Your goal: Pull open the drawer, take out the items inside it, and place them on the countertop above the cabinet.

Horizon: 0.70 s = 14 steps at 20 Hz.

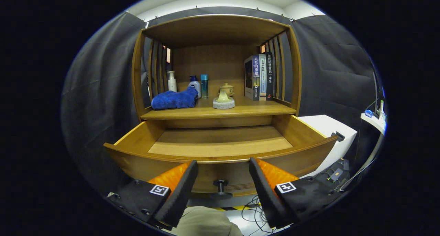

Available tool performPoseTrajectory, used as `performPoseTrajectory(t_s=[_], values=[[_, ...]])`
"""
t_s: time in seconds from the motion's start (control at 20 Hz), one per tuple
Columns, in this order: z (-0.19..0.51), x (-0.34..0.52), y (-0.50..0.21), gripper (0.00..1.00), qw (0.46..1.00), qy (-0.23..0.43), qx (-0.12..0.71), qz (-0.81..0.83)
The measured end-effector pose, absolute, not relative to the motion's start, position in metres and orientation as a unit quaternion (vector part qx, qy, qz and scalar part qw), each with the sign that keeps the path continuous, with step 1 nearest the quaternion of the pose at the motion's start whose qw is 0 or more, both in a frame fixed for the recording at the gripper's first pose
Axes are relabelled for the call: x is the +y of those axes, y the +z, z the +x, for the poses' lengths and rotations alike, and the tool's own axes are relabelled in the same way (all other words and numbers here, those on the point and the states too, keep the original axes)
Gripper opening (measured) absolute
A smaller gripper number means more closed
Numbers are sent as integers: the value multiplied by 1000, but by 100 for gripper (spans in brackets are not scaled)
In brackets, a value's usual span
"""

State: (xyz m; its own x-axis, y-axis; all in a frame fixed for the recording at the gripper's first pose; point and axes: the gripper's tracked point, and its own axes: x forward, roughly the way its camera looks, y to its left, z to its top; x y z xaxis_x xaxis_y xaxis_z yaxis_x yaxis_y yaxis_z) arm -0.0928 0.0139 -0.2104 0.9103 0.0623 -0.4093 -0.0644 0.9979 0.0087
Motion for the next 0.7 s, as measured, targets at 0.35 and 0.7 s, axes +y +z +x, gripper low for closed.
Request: performPoseTrajectory(t_s=[0.35,0.7], values=[[-87,10,-210,96,978,27,208,6],[-71,10,-210,97,977,27,211,12]])
